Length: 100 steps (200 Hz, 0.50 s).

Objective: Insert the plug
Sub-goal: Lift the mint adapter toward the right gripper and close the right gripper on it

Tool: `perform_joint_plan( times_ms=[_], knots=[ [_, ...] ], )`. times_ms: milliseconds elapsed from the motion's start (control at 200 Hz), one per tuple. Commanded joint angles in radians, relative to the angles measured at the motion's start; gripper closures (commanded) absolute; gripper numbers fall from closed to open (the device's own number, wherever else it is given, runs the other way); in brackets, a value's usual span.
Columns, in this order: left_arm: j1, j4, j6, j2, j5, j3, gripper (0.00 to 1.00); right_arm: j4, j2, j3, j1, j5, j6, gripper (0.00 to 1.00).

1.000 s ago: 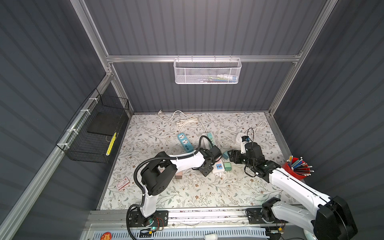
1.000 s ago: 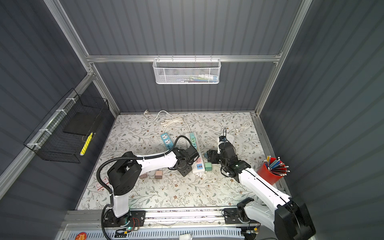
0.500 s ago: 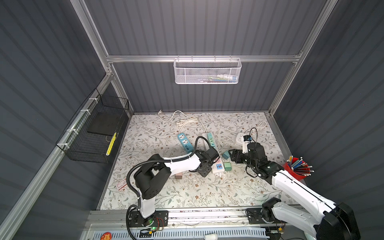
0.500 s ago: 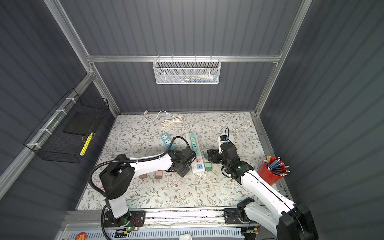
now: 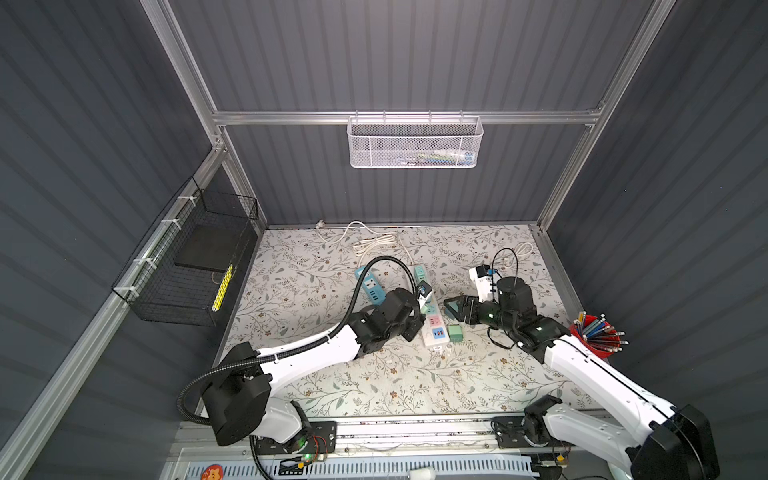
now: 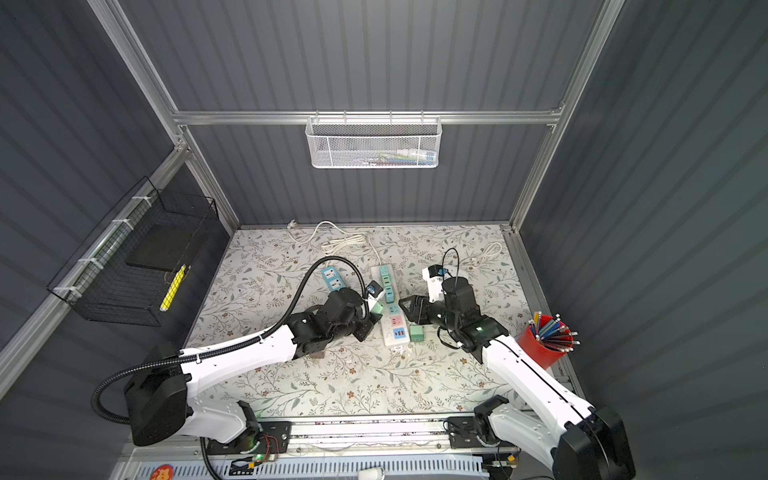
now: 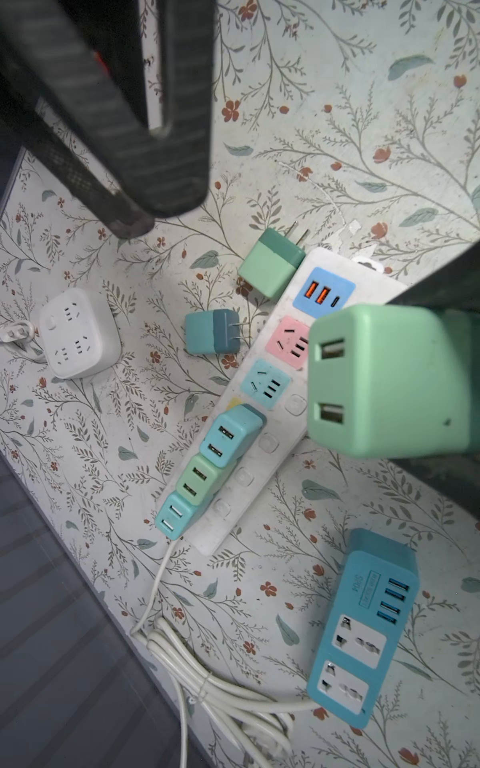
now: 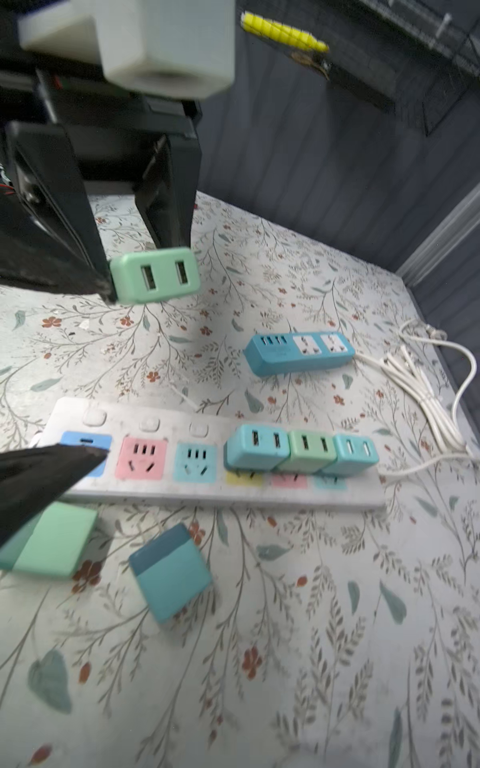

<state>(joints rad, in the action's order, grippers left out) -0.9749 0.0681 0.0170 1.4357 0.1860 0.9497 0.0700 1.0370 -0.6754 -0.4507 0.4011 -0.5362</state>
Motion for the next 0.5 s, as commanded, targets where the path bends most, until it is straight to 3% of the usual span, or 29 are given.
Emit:
perform_joint_plan(
  times_ms=[0,375,495],
  knots=[
    [-0.004,-0.093,0.048,-0.027,-0.038,-0.019,0.74,-0.068,0.024,-0.029,-0.01,0.126,-0.052,0.45],
    [-0.005,-0.084,0.055,-0.037,-0.081,-0.01,0.75,-0.128,0.144,-0.072,-0.062,0.178,-0.054,0.46],
    [-0.007,-0.087,0.055,-0.046,-0.088,-0.005,0.76,-0.15,0.173,-0.077,-0.071,0.182,-0.062,0.52]
  ],
)
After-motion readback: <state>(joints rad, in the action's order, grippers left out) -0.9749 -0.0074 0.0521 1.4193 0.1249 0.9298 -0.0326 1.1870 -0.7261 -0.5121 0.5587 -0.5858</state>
